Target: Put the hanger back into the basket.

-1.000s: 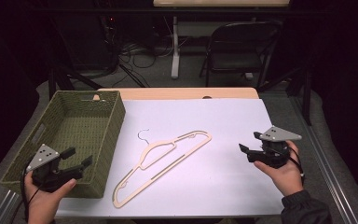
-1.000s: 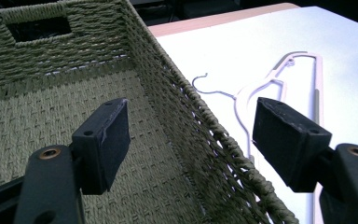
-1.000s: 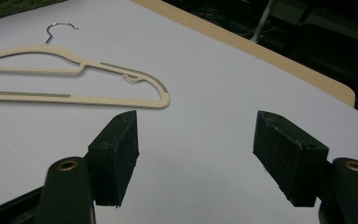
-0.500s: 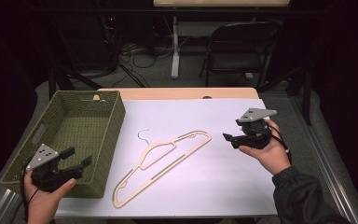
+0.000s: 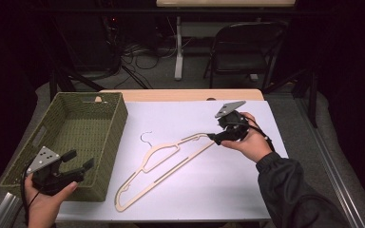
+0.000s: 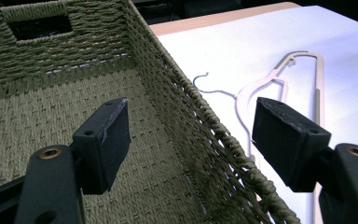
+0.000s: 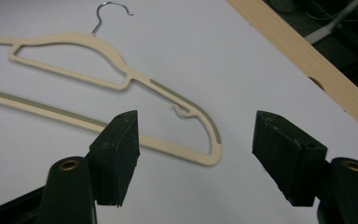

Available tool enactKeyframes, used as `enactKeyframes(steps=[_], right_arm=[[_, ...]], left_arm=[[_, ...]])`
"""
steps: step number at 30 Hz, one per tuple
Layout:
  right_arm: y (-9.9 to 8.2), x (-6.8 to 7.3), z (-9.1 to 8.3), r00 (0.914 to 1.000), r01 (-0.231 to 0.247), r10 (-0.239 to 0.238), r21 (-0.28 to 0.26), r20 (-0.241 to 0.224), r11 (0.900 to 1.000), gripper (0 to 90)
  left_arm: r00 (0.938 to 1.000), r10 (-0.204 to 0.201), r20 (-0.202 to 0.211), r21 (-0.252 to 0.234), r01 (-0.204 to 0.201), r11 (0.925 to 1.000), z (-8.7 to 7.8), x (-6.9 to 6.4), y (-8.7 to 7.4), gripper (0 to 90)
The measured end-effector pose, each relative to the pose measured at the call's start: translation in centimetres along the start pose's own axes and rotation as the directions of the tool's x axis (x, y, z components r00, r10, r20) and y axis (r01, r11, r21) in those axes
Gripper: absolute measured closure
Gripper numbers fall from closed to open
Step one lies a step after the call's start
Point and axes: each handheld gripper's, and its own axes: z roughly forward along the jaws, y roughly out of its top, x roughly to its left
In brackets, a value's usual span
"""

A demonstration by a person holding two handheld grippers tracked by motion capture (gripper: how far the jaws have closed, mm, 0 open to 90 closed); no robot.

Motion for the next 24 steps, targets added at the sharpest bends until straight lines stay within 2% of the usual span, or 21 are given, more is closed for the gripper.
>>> enactKeyframes(steps=[2, 5, 6, 9, 10, 12, 13, 15, 16, 17, 18, 20, 24], right_arm=[[0.2, 0.2, 0.4, 0.9999, 0.008, -0.009, -0.018, -0.006, 0.9998, 31.4], [1.0, 1.0, 1.3, 0.9988, 0.036, -0.036, -0.016, -0.034, 0.9992, 32.0], [1.6, 1.4, 1.6, 0.9957, 0.075, -0.073, 0.027, -0.056, 0.9969, 33.2], [2.1, 1.8, 1.9, 0.9924, 0.094, -0.091, 0.037, -0.084, 0.9949, 35.2], [2.6, 2.3, 2.4, 0.9881, 0.117, -0.108, 0.076, -0.109, 0.9902, 36.3], [2.9, 2.8, 2.7, 0.9817, 0.164, -0.151, 0.107, -0.116, 0.9807, 37.2], [3.0, 2.9, 2.9, 0.9795, 0.174, -0.161, 0.109, -0.122, 0.9787, 38.4], [3.3, 3.2, 3.2, 0.9741, 0.177, -0.156, 0.126, -0.164, 0.9761, 41.1], [3.5, 3.4, 3.5, 0.9695, 0.195, -0.167, 0.156, -0.18, 0.9683, 41.2], [3.5, 3.4, 3.5, 0.9695, 0.195, -0.167, 0.156, -0.18, 0.9683, 41.2], [3.6, 3.5, 3.8, 0.9673, 0.207, -0.177, 0.165, -0.181, 0.9642, 42.6], [4.0, 3.8, 4.4, 0.9601, 0.221, -0.182, 0.175, -0.212, 0.9594, 43.3], [4.2, 4.4, 5.2, 0.9508, 0.241, -0.194, 0.186, -0.242, 0.9525, 43.2]], left_arm=[[1.0, -0.001, 0.0, 0.001, 0.001, 1.0, 0.0, 0.0, 0.0, 27.5], [1.0, -0.002, 0.001, 0.002, 0.002, 1.0, 0.0, 0.0, 0.0, 27.5], [1.0, -0.001, 0.001, 0.001, 0.001, 1.0, 0.0, 0.0, 0.0, 27.5], [1.0, -0.001, 0.001, 0.002, 0.001, 1.0, 0.0, 0.0, 0.0, 27.5], [1.0, -0.001, 0.002, 0.001, 0.001, 1.0, 0.0, 0.0, 0.0, 27.5], [1.0, -0.002, 0.003, 0.001, 0.002, 1.0, 0.0, 0.0, 0.0, 27.5], [1.0, -0.002, 0.003, 0.001, 0.002, 1.0, 0.0, 0.0, 0.0, 27.5], [1.0, -0.003, 0.004, -0.001, 0.003, 1.0, 0.0, 0.0, 0.0, 27.5], [1.0, -0.003, 0.005, 0.0, 0.003, 1.0, 0.1, 0.0, 0.0, 27.5], [1.0, -0.003, 0.005, 0.0, 0.003, 1.0, 0.1, 0.0, 0.0, 27.5], [1.0, -0.004, 0.006, 0.0, 0.004, 1.0, 0.1, 0.0, 0.0, 27.5], [1.0, -0.003, 0.007, 0.0, 0.003, 1.0, 0.1, 0.0, 0.0, 27.5], [1.0, -0.002, 0.007, 0.001, 0.002, 1.0, 0.1, 0.0, 0.0, 27.5]])
